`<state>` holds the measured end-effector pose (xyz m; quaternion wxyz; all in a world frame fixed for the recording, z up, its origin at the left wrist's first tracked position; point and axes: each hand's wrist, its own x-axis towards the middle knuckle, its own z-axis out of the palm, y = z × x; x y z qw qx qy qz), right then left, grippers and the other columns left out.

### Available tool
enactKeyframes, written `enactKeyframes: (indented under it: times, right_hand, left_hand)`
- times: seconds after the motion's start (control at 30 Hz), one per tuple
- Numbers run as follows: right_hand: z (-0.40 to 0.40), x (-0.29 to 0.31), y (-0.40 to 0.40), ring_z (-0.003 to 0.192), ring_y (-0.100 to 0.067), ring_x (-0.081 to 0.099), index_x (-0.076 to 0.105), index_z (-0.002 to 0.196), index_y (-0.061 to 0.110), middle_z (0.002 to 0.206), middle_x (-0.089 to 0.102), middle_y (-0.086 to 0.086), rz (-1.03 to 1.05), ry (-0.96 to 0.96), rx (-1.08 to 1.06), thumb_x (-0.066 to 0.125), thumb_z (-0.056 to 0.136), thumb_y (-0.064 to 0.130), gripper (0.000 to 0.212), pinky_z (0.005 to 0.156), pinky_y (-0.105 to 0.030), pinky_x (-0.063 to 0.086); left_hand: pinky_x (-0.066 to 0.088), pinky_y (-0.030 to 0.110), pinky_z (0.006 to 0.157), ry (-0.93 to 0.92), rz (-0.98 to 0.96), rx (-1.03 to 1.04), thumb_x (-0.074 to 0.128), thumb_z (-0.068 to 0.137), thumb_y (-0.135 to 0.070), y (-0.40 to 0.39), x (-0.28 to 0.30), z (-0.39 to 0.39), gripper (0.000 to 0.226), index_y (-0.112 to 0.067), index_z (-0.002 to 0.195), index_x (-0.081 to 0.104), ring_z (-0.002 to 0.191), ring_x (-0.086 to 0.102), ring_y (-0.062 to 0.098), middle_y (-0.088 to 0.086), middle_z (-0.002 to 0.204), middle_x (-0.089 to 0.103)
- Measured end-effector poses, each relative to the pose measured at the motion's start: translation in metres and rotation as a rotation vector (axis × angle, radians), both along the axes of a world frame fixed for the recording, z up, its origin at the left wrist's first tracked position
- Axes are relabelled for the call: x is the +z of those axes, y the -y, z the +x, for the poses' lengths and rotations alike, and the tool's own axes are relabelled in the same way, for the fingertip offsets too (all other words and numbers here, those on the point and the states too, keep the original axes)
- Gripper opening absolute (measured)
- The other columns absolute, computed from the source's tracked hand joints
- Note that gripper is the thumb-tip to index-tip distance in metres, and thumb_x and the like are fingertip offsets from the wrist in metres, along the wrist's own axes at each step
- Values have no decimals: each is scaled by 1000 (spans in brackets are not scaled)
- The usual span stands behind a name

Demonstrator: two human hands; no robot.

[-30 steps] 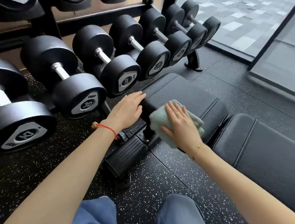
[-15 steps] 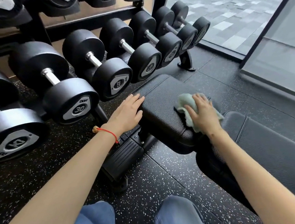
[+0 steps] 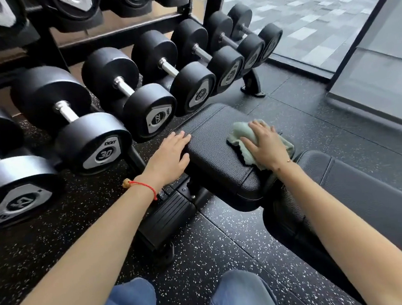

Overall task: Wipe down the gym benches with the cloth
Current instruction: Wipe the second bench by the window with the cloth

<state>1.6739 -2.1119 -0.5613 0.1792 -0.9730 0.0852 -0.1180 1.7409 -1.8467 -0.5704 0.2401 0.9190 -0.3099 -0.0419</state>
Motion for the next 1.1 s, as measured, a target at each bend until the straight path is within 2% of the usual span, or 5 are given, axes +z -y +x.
enactKeyframes:
  times: [0.27, 0.43, 0.77, 0.97, 1.1]
  right_hand:
    - [-45, -7, -45, 148, -16, 20, 38, 149, 17, 157, 33, -1, -1, 23, 413, 50, 96, 46, 62, 124, -40, 9]
    - [-74, -5, 9, 148, -16, 22, 42, 146, 12, 154, 38, -4, 118, 40, 208, 58, 95, 35, 58, 122, -43, 15]
    - [50, -7, 22, 147, -22, 22, 39, 144, 9, 156, 33, -11, -22, -63, 162, 48, 97, 45, 60, 123, -42, 8]
    - [132, 8, 18, 133, -29, 44, 38, 143, 6, 146, 45, -12, 49, -175, 182, 53, 95, 46, 64, 110, -38, 34]
    - [95, 13, 50, 130, -24, 47, 36, 146, 12, 146, 47, -6, 172, -245, 169, 59, 90, 50, 72, 103, -29, 35]
  left_hand:
    - [2, 35, 123, -6, 131, 29, 42, 101, -20, 5, 7, -2, 56, -17, 154, 23, 151, 7, 22, 3, 162, 15]
    - [2, 36, 122, -26, 185, 58, 40, 101, -19, 12, 13, -7, 57, -17, 154, 21, 151, 7, 23, 5, 163, 13]
    - [12, 38, 122, 249, 140, 151, 43, 98, -38, 45, 8, -5, 57, -7, 145, 38, 144, 28, 21, 10, 153, 37]
    - [10, 40, 123, 225, 96, 99, 47, 96, -33, 72, 4, 22, 63, -5, 150, 30, 147, 21, 23, 11, 156, 29]
    - [10, 44, 123, 183, 148, 102, 38, 95, -40, 94, 10, 35, 69, -2, 151, 24, 149, 16, 26, 14, 159, 24]
